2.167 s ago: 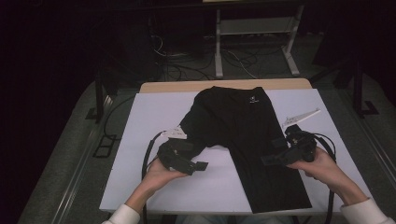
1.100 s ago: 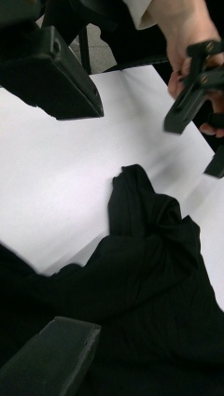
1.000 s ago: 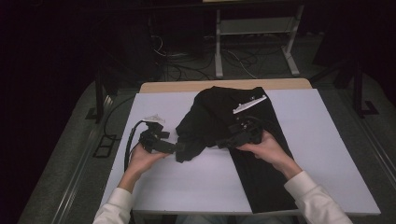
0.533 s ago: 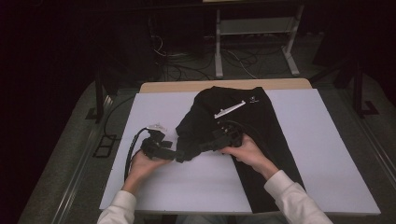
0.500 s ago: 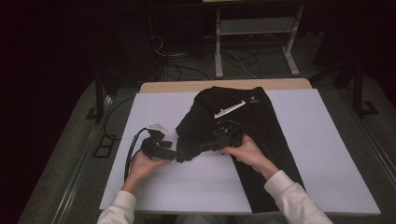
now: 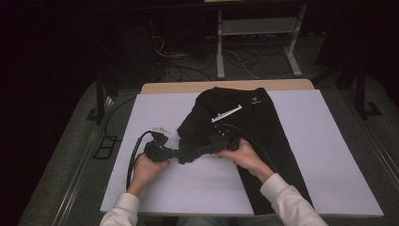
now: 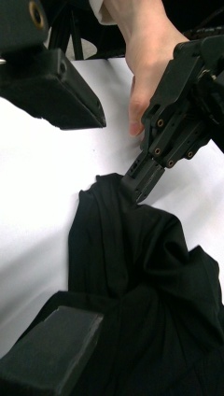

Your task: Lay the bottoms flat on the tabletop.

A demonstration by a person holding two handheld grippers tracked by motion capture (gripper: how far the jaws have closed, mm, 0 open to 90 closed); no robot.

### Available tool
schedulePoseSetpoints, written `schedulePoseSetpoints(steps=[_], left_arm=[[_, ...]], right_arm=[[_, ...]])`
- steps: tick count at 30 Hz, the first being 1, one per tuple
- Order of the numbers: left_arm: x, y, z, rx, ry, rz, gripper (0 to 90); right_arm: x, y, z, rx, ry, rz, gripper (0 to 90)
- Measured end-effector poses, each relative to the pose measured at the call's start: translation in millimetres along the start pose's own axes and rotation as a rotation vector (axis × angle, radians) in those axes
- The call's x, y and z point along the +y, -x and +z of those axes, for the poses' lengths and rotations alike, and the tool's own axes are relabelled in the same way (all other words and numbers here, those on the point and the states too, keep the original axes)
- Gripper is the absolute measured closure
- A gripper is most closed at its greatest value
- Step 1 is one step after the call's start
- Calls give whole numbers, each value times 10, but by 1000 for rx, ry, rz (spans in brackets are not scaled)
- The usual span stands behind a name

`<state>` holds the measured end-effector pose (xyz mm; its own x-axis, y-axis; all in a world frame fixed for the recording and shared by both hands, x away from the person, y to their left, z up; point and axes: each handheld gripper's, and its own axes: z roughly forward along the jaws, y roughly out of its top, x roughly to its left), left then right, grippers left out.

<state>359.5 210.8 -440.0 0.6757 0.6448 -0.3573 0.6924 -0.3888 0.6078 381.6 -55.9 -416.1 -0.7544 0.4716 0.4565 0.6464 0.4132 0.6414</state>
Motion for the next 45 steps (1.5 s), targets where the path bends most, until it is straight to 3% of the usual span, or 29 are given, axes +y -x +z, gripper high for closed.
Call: schedulePoseSetpoints(steps=[2, 8, 11, 15, 17, 23, 30, 33, 34, 35, 36, 38, 40, 45], left_arm=[[1, 25, -18, -15, 15, -10, 896], [-13, 32, -39, 6, 27, -28, 896], [-34, -10, -51, 22, 39, -57, 897], [-59, -77, -82, 58, 61, -106, 896], [-83, -124, -99, 55, 73, -142, 896], [-89, -145, -100, 42, 80, -167, 896], [-88, -160, -102, 33, 86, -176, 896], [-88, -162, -105, 36, 88, -180, 896], [-87, -163, -107, 36, 90, -181, 896], [-86, -162, -109, 36, 93, -183, 896], [-86, -163, -112, 36, 95, -184, 896], [-87, -163, -115, 34, 97, -186, 895], [-88, -163, -118, 34, 95, -184, 895], [-85, -161, -124, 25, 104, -185, 894]], right_arm=[[-11, -14, 18, 0, 0, -2, 90], [-52, -57, 166, -6, -10, -13, 180], [-51, -103, 309, -11, -10, -8, 272], [-40, -139, 422, -12, -19, -4, 327], [-37, -154, 523, -28, -27, -7, 378], [-42, -163, 612, -57, -14, -12, 436], [-65, -273, 690, -124, -10, -88, 465], [-94, -360, 720, -201, -19, -176, 525], [-120, -417, 738, -247, -21, -219, 576], [-120, -417, 738, -247, -21, -219, 576], [-138, -452, 755, -267, -22, -233, 655], [-142, -463, 760, -284, -19, -245, 694], [-142, -452, 753, -296, -14, -232, 844], [-110, -321, 664, -212, -9, -137, 868]])
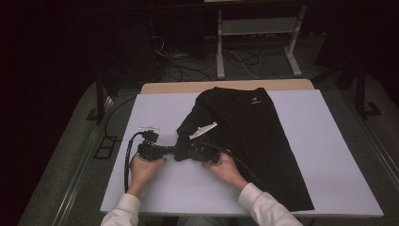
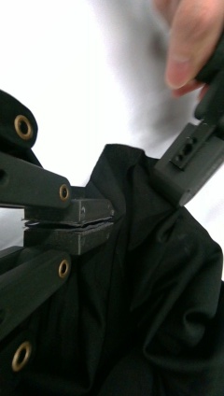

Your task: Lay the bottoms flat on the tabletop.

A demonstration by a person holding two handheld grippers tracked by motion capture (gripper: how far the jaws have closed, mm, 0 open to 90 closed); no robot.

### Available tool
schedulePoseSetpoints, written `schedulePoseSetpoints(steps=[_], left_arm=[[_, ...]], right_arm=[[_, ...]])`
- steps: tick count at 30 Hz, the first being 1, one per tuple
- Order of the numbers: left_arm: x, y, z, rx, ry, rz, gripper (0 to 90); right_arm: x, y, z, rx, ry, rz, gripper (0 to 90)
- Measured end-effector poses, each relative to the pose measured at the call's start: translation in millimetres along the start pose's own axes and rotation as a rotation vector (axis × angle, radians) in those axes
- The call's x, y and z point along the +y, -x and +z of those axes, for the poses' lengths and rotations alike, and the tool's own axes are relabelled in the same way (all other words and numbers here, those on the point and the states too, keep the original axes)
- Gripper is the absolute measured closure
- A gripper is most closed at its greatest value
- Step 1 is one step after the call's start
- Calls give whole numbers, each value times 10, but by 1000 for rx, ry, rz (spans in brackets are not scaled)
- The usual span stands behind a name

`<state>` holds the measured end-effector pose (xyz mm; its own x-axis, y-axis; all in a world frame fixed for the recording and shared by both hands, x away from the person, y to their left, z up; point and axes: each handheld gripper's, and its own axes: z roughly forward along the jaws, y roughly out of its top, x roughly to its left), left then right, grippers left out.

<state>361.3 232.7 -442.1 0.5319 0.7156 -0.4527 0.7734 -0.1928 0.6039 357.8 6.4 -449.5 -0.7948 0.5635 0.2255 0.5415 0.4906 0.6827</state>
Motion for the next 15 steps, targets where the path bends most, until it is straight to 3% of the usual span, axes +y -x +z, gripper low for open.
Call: schedulePoseSetpoints(steps=[1, 4, 5, 8, 9, 11, 12, 14, 15], left_arm=[[1, 7, -6, -1, 2, -3, 894], [0, 34, -27, -8, 16, -16, 894], [-7, 57, -38, -12, 29, -26, 893], [-28, 90, -50, -30, 35, -42, 891], [-38, 105, -53, -36, 39, -45, 891], [-87, 192, -57, -87, 49, -61, 891], [-87, 192, -57, -87, 49, -61, 891], [-116, 290, -55, -111, 46, -46, 891], [-130, 346, -57, -118, 46, -35, 891]], right_arm=[[0, 0, 0, 0, 0, 0, 868], [-16, 148, -141, 77, 37, 85, 868], [-49, 245, -260, 113, 52, 137, 868], [-141, 356, -454, 159, 60, 196, 867], [-170, 371, -504, 166, 60, 204, 867], [-250, 395, -629, 183, 56, 216, 867], [-250, 395, -629, 183, 56, 216, 867], [-378, 406, -795, 220, 53, 253, 868], [-378, 406, -795, 220, 53, 253, 868]])
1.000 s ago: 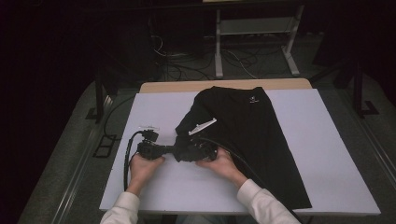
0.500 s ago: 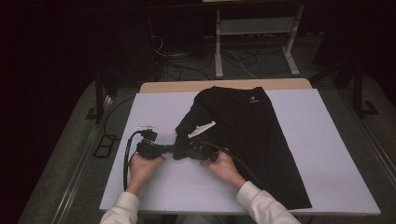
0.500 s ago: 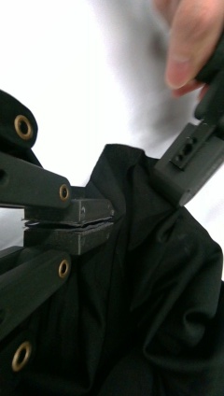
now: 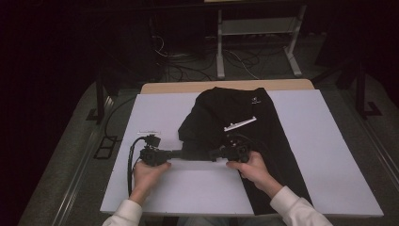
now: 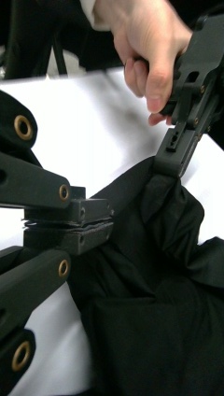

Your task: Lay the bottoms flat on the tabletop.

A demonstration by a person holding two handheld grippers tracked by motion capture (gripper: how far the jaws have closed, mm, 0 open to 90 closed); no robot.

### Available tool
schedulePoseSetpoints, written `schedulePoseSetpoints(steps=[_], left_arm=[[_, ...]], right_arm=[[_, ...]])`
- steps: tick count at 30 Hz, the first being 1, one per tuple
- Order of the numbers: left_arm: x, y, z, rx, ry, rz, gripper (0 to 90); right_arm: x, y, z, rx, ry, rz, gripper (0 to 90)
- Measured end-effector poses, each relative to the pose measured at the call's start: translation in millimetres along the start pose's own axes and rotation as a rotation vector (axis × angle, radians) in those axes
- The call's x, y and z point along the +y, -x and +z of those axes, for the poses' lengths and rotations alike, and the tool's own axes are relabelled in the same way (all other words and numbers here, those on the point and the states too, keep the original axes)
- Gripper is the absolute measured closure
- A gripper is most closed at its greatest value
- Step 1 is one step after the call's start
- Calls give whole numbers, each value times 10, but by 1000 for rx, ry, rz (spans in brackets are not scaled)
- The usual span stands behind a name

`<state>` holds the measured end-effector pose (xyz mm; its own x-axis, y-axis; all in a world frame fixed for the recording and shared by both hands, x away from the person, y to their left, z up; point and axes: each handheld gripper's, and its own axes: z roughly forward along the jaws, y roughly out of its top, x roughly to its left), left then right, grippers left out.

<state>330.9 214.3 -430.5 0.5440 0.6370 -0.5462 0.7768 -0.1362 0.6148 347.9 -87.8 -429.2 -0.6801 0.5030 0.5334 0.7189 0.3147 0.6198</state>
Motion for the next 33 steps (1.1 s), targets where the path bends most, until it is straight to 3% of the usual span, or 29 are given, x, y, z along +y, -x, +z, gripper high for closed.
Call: schedulePoseSetpoints(steps=[3, 4, 7, 8, 9, 12, 13, 14, 20, 23, 27, 30, 33], left_arm=[[-19, 143, 6, -35, 33, 29, 886], [-11, 184, 11, -36, 49, 41, 840], [42, 238, 51, -47, 63, 58, 797], [59, 241, 69, -44, 68, 56, 761], [72, 241, 87, -36, 78, 52, 669], [116, 228, 135, -7, 84, 52, 611], [129, 226, 148, 9, 89, 54, 570], [142, 222, 157, 20, 91, 60, 524], [188, 228, 214, 54, 91, 102, 487], [196, 246, 257, 113, 64, 136, 466], [186, 248, 341, 182, 33, 180, 456], [195, 267, 446, 257, 1, 241, 452], [239, 273, 552, 290, 0, 274, 499]], right_arm=[[-76, -2, -129, 45, 6, 43, 868], [-95, -3, -218, 59, 31, 61, 868], [-83, 20, -302, 60, 63, 70, 868], [-70, 47, -339, 62, 80, 78, 868], [-32, 117, -403, 53, 104, 98, 868], [8, 221, -446, 41, 124, 123, 868], [24, 284, -460, 46, 136, 147, 868], [49, 412, -475, 66, 154, 201, 868], [107, 610, -482, 49, 177, 259, 868], [117, 689, -496, 53, 196, 296, 868], [113, 709, -514, 55, 202, 305, 868], [120, 711, -526, 55, 206, 304, 868], [115, 728, -511, 57, 201, 311, 868]])
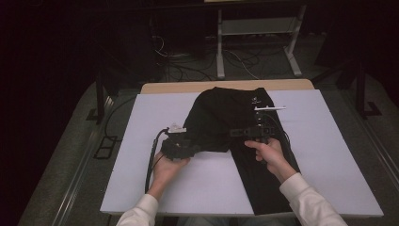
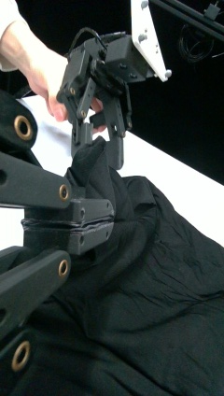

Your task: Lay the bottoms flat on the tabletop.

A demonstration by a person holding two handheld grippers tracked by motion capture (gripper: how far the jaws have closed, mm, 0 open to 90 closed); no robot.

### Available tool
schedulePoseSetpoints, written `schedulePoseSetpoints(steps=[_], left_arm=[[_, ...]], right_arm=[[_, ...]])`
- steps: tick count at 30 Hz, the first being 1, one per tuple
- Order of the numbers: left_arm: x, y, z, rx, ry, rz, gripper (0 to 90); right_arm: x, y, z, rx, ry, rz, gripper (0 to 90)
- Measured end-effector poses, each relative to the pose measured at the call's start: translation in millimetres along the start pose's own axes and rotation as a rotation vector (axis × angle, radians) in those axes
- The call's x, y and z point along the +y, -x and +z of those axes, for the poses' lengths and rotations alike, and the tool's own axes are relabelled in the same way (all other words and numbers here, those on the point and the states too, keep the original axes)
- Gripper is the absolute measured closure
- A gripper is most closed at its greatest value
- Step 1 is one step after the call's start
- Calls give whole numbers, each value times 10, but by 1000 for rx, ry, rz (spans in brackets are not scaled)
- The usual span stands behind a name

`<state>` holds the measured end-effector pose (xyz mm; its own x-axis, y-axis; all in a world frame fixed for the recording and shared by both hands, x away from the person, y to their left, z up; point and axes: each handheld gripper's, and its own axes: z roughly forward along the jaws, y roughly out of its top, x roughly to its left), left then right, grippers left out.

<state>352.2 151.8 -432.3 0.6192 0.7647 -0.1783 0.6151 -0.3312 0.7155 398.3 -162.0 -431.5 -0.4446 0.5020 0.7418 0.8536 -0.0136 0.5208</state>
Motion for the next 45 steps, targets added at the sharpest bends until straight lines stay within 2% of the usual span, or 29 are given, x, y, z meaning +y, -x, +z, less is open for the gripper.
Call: schedulePoseSetpoints(steps=[1, 2, 3, 4, 5, 8, 9, 13, 15, 16, 17, 18, 19, 20, 21, 22, 23, 25, 30, 31, 32, 33, 36, 37, 45], left_arm=[[15, 7, 35, 8, 2, 12, 499], [28, 9, 72, 15, -3, 18, 545], [39, 11, 108, 27, -10, 24, 640], [46, 5, 135, 29, -14, 28, 640], [54, -5, 160, 32, -25, 24, 710], [56, -40, 157, 28, -39, 29, 866], [56, -50, 140, 20, -44, 31, 887], [61, -62, -9, -36, -63, 43, 892], [55, -62, -121, -75, -82, 48, 892], [38, -66, -249, -107, -108, 62, 892], [38, -66, -249, -107, -108, 62, 892], [27, -69, -315, -127, -116, 65, 892], [-1, -62, -448, -153, -138, 89, 892], [-1, -62, -448, -153, -138, 89, 892], [-21, -55, -510, -163, -154, 108, 892], [-72, -39, -626, -180, -188, 143, 892], [-72, -39, -626, -180, -188, 143, 892], [-130, -24, -741, -193, -214, 174, 892], [-291, 17, -960, -231, -282, 218, 892], [-330, 24, -990, -235, -302, 226, 892], [-369, 27, -1016, -238, -314, 238, 892], [-406, 26, -1037, -245, -325, 242, 892], [-499, 3, -1074, -267, -350, 253, 892], [-548, -10, -1081, -277, -363, 256, 892], [-662, -52, -1101, -310, -381, 259, 892]], right_arm=[[0, 0, 0, 0, 0, 0, 868], [0, 5, 3, 3, 0, 2, 868], [2, 8, 3, 11, 5, 7, 868], [2, 8, 3, 11, 5, 7, 868], [3, 7, 0, 12, 6, 8, 868], [8, 11, -22, 18, 9, 8, 868], [11, 11, -43, 18, 9, 11, 868], [9, -1, -75, 32, -10, 12, 868], [-13, -62, -123, 50, -39, -2, 868], [-28, -93, -138, 59, -51, -7, 868], [-51, -130, -146, 68, -65, -16, 868], [-51, -130, -146, 68, -65, -16, 868], [-120, -210, -146, 82, -96, -36, 868], [-166, -250, -138, 88, -114, -46, 868], [-217, -289, -124, 93, -132, -58, 868], [-272, -327, -111, 101, -153, -64, 868], [-272, -327, -111, 101, -153, -64, 868], [-394, -391, -72, 111, -185, -80, 868], [-681, -557, 55, 133, -290, -117, 867], [-776, -613, 99, 140, -327, -125, 867], [-776, -613, 99, 140, -327, -125, 867], [-856, -657, 142, 143, -358, -142, 867], [-926, -684, 188, 153, -377, -148, 867], [-995, -705, 241, 149, -398, -167, 867], [-1155, -745, 350, 146, -452, -193, 867]])
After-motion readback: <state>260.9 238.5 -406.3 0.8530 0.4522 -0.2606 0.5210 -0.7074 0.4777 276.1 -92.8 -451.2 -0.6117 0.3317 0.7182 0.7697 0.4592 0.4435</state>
